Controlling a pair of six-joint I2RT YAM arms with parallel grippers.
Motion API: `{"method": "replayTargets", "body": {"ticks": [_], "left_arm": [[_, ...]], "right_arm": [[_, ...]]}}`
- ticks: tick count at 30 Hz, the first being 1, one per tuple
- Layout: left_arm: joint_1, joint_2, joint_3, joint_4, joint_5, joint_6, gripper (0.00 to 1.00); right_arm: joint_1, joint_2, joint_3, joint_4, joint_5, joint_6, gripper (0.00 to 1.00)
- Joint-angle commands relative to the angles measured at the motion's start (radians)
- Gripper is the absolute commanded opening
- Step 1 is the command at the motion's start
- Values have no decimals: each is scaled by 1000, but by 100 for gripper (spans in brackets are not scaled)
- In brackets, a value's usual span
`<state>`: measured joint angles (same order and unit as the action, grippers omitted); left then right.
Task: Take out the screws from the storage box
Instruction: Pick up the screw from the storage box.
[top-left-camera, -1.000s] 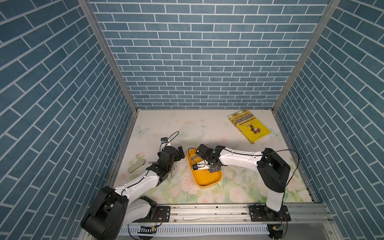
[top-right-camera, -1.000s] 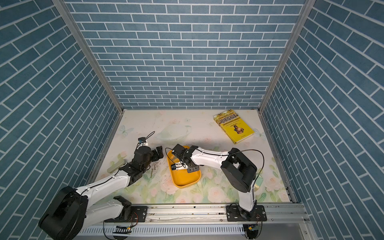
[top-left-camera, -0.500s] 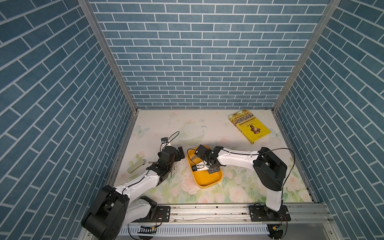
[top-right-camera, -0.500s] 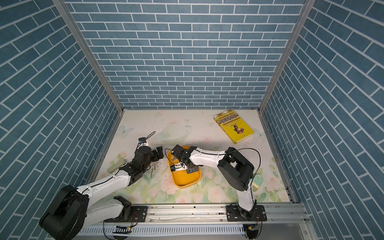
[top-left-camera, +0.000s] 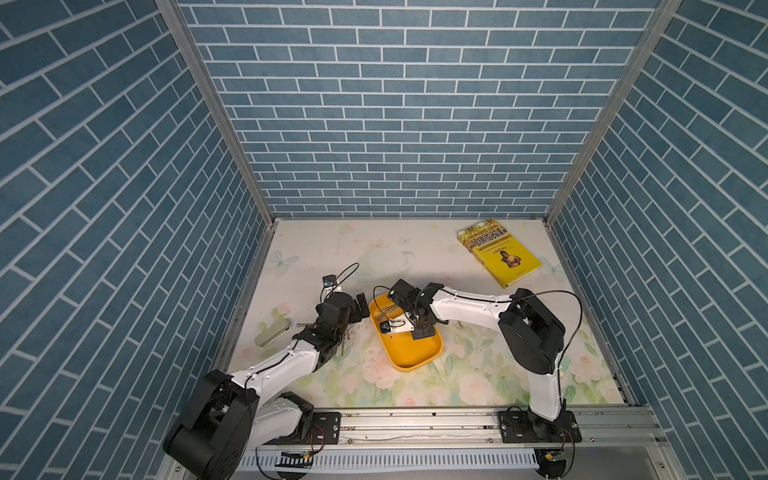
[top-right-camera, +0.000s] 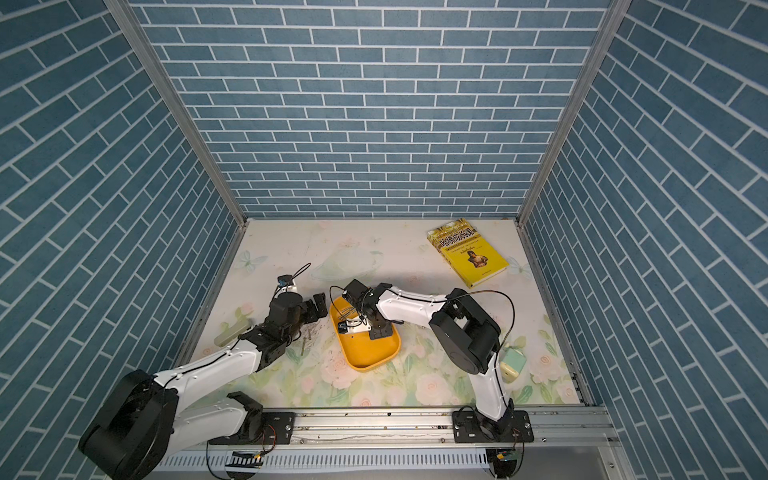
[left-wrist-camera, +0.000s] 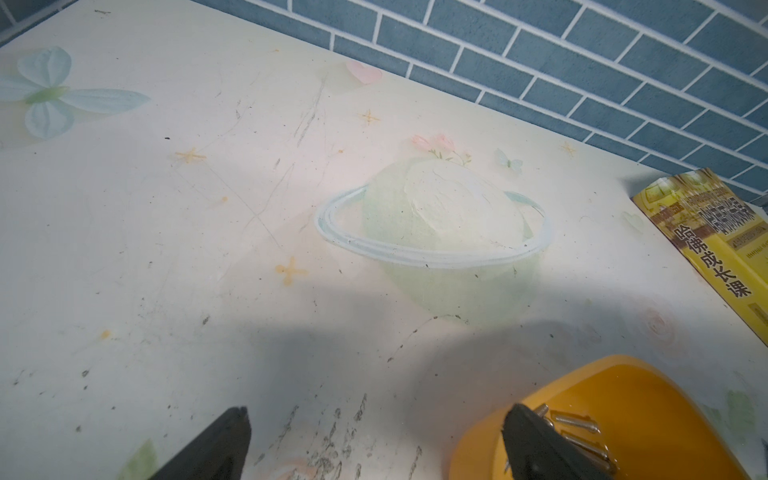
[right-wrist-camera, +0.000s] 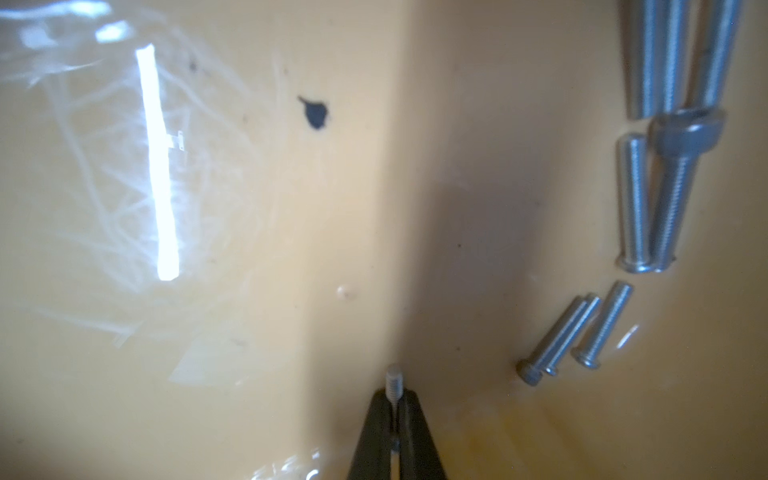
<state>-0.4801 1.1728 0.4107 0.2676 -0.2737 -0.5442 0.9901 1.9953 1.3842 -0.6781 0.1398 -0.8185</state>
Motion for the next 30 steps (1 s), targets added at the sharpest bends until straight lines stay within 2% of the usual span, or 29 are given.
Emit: {"method": "replayTargets", "body": {"ticks": [1, 11, 15, 19, 22, 30], "left_arm": [[8, 7, 20, 7, 1, 10, 100], [10, -11, 13, 5, 7, 7, 100], [10, -43, -2, 6, 16, 3, 100], [9, -104, -18, -10, 13, -8, 100], [9, -160, -34, -16, 15, -23, 100], [9, -250, -31, -51, 47, -51, 100]], "right_arm": [[0, 62, 11, -54, -118, 44, 0], [7, 73, -28, -59, -209, 227, 0], [37, 38, -35, -24, -330, 267, 0], [62, 22, -46, 38, -384, 291, 0], [70, 11, -58, 86, -365, 311, 0], [70, -101, -97, 375, -296, 379, 0]]}}
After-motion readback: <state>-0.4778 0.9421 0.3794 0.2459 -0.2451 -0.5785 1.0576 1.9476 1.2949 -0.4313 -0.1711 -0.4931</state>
